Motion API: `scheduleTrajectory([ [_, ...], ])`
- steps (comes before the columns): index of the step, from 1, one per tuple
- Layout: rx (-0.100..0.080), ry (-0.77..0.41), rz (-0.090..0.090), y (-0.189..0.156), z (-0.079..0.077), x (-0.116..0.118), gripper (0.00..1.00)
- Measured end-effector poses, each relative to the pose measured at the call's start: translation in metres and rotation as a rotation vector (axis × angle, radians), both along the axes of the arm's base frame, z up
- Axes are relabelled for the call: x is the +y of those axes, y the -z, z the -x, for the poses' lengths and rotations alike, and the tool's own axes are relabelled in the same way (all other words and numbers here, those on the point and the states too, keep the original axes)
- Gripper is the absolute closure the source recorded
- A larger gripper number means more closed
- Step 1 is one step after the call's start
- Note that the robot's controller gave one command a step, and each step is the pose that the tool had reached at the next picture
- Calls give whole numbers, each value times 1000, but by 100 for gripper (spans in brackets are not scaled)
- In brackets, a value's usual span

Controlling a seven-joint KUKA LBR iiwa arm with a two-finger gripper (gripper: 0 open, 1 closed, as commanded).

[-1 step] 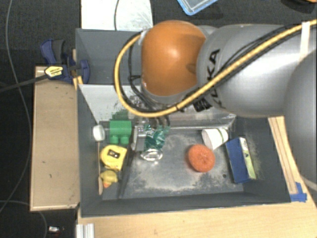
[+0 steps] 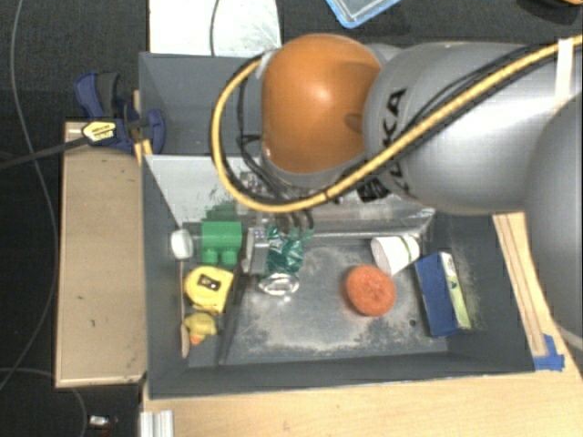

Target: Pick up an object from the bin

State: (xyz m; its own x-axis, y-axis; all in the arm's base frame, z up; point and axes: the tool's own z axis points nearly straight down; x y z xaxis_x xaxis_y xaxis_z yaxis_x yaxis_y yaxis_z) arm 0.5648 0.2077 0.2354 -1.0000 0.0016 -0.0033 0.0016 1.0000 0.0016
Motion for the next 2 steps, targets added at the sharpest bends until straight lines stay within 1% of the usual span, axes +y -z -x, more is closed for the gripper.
scheduleTrajectory([
  [1,-7,-241,0,52,14,8,0],
  [2,-1,-537,1,84,57,35,0],
])
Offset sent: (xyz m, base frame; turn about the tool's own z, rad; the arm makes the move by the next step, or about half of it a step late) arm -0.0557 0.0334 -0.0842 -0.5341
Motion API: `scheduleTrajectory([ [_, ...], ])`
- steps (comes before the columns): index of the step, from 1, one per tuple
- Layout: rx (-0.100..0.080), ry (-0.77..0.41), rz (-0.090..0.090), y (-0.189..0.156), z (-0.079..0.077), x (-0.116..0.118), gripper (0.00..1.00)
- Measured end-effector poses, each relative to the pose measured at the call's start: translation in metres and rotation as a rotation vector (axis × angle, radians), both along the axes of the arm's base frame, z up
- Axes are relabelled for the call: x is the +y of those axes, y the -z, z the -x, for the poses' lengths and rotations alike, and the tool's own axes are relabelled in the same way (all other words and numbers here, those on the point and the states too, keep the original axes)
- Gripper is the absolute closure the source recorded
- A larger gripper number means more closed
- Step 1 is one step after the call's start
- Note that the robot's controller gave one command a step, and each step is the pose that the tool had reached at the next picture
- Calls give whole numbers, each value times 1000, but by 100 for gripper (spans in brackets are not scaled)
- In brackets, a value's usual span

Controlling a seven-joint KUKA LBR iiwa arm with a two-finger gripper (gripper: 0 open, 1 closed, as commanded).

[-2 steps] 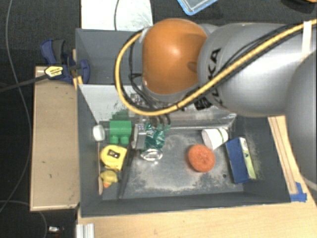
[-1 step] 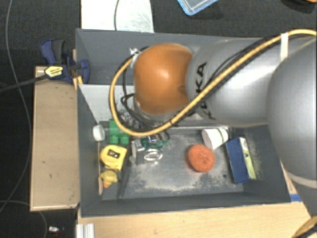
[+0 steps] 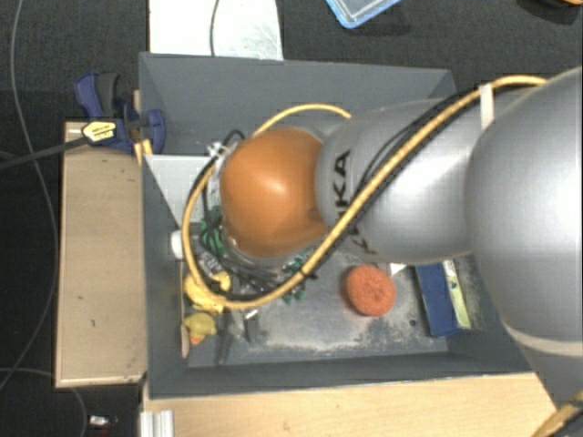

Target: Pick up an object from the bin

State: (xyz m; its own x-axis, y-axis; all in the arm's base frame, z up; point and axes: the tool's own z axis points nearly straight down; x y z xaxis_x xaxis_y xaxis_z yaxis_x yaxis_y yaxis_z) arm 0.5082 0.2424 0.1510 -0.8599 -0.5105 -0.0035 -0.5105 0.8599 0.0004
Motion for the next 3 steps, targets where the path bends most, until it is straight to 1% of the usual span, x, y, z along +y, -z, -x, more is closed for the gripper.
scheduleTrajectory([
  [1,-2,-361,2,37,-6,10,0],
  [2,0,-531,1,83,-3,2,0],
  [3,-1,-883,5,82,-16,10,100],
])
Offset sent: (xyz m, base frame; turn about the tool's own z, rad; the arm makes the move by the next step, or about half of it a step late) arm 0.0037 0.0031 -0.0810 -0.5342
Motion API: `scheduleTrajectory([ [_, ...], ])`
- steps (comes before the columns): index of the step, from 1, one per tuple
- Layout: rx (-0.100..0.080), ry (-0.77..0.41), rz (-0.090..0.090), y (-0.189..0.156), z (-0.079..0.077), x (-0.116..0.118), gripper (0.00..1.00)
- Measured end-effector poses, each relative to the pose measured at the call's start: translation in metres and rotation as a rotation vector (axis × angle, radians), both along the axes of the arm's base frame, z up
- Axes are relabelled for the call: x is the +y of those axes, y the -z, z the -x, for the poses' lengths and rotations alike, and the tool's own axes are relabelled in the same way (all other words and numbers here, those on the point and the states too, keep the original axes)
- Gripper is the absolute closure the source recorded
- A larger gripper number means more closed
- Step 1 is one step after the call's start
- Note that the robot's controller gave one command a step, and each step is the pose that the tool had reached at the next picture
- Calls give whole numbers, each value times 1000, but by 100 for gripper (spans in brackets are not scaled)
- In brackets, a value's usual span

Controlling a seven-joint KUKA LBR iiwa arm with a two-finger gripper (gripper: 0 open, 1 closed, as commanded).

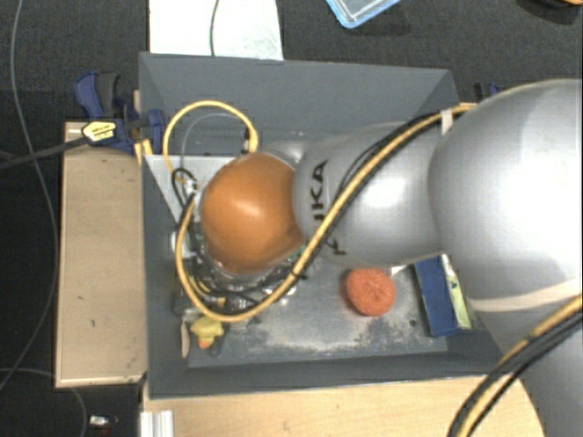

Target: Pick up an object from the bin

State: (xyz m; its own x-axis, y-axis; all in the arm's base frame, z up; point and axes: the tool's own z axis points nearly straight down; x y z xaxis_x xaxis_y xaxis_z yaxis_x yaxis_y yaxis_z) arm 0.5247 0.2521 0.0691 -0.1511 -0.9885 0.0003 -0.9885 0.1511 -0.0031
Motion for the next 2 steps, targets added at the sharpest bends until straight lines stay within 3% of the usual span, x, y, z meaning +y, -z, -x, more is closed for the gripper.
scheduleTrajectory([
  [2,2,8,0,-5,1,-1,100],
])
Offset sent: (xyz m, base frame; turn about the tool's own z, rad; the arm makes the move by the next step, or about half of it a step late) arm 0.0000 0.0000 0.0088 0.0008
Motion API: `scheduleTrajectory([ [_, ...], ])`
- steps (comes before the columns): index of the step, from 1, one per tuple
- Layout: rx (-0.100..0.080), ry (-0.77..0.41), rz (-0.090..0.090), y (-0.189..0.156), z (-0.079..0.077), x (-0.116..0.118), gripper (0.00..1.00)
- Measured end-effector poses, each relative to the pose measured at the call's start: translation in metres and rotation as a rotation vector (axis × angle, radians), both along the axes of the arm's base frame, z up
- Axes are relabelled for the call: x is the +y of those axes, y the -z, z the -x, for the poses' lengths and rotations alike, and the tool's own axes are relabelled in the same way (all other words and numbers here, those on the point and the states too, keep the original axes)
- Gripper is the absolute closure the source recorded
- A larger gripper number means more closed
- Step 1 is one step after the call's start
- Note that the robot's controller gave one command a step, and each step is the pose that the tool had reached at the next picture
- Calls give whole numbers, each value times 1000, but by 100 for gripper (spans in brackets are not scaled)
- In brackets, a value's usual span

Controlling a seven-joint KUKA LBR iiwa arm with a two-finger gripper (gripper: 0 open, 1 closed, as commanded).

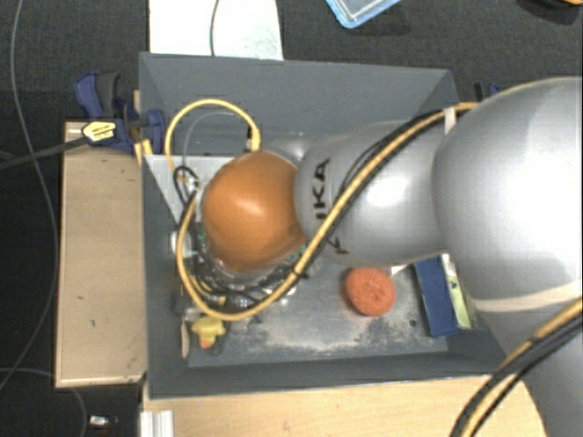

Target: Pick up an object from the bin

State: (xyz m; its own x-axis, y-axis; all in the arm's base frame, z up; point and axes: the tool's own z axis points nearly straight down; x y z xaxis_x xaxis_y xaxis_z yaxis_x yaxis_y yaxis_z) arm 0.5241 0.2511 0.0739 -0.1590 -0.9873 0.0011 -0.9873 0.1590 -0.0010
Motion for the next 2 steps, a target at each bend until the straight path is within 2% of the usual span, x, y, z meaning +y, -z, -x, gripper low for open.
scheduleTrajectory([
  [2,4,10,2,-40,1,-1,100],
])
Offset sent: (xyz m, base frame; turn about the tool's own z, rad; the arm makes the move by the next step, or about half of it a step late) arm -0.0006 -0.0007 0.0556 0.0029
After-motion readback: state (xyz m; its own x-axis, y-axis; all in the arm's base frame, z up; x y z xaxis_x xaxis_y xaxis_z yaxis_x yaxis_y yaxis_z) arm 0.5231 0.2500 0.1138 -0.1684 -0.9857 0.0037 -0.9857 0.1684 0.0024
